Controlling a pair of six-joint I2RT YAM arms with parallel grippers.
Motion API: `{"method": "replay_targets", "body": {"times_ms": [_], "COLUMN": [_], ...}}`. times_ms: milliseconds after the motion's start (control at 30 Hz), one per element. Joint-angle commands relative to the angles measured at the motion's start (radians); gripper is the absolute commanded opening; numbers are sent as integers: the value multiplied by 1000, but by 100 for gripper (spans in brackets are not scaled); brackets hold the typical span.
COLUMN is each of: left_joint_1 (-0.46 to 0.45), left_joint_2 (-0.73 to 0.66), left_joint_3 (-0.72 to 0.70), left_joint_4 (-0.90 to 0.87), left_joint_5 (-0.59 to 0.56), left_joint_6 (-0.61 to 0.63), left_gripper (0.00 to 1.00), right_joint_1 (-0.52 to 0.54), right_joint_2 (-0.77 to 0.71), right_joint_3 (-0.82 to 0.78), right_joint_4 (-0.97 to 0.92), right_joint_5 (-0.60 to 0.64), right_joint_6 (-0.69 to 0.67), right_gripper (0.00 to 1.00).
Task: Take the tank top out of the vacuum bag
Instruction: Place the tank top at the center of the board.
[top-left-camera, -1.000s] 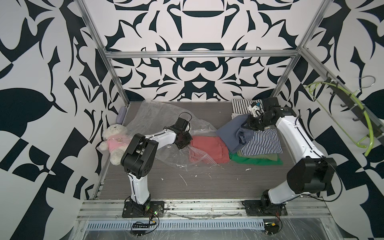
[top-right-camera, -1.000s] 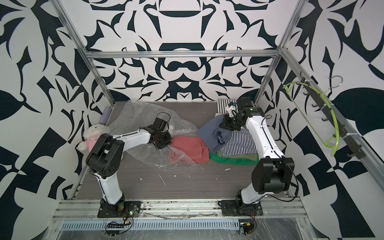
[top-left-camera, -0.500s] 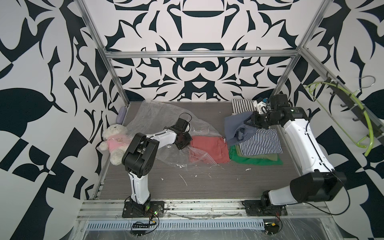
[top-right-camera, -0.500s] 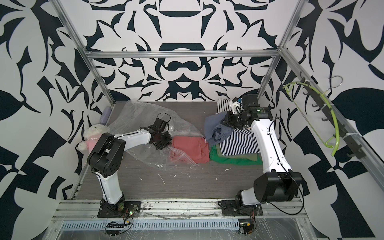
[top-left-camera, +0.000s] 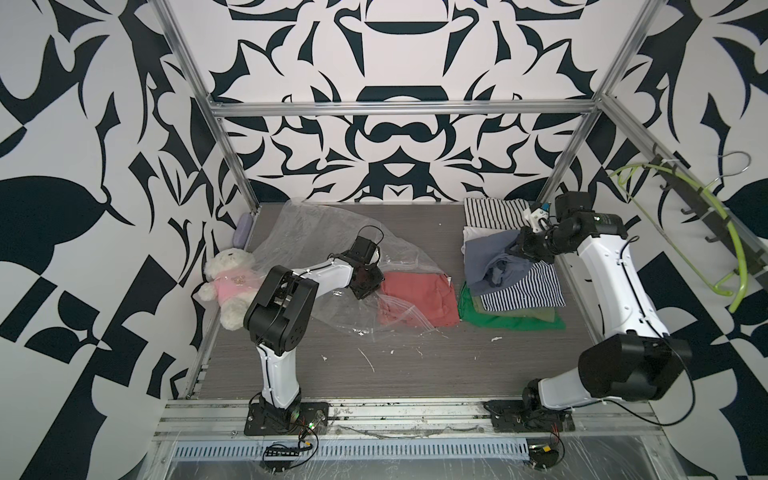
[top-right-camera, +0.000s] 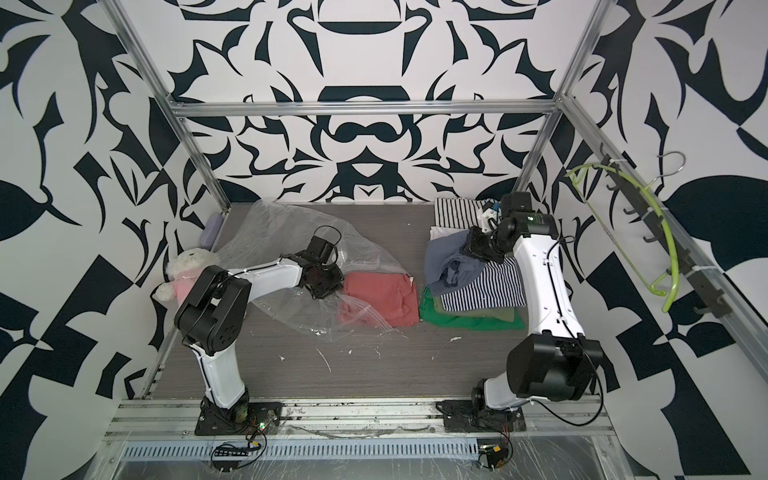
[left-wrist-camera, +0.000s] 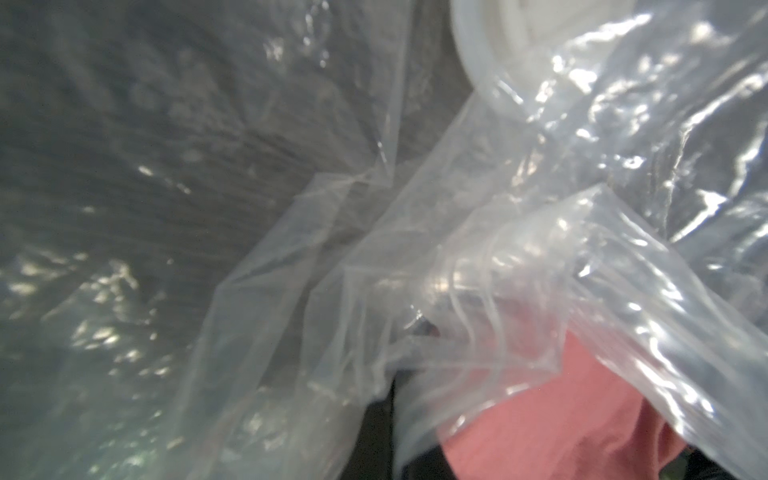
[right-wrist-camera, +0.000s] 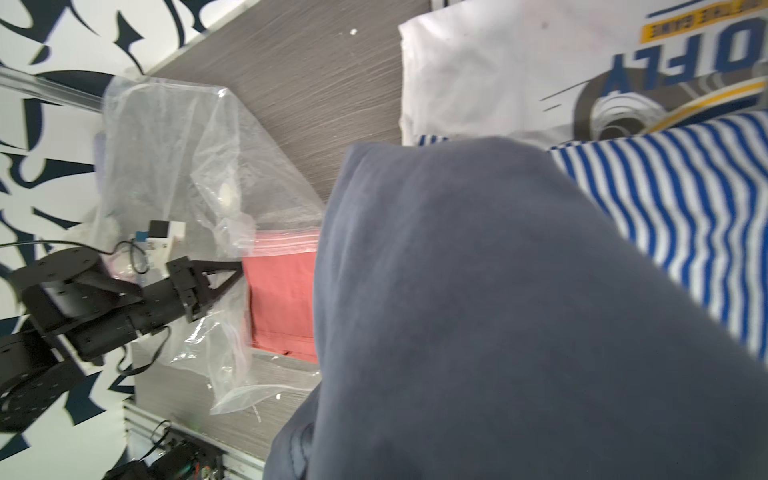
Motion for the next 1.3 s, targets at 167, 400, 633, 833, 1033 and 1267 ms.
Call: {"method": "replay_targets", "body": {"times_ms": [167, 400, 633, 833, 1033, 1267], "left_joint_1": [5, 6, 6, 6, 6, 6], "left_joint_2": [26, 27, 26, 28, 36, 24], "left_joint_3": [11, 9, 4, -4, -1, -5], "left_joint_4": [-36, -34, -28, -21, -16, -26], "left_joint_5": [14, 15, 19, 22, 28, 14], "left_joint_6": [12, 16, 18, 18, 16, 17], "left_gripper": [0, 0, 0, 0, 0, 0], "right_joint_1": [-11, -23, -50, -50, -17, -25], "right_joint_2": [72, 140, 122, -3, -28, 74], "right_joint_3": [-45, -90, -36, -57, -135, -289], "right_joint_4": [32, 111, 108, 88, 152, 261], "right_joint_5": [279, 437, 592, 684, 364, 306], "right_joint_6": [-80, -71, -10, 14, 59, 205], "right_gripper": [0, 10, 89, 86, 61, 41]}}
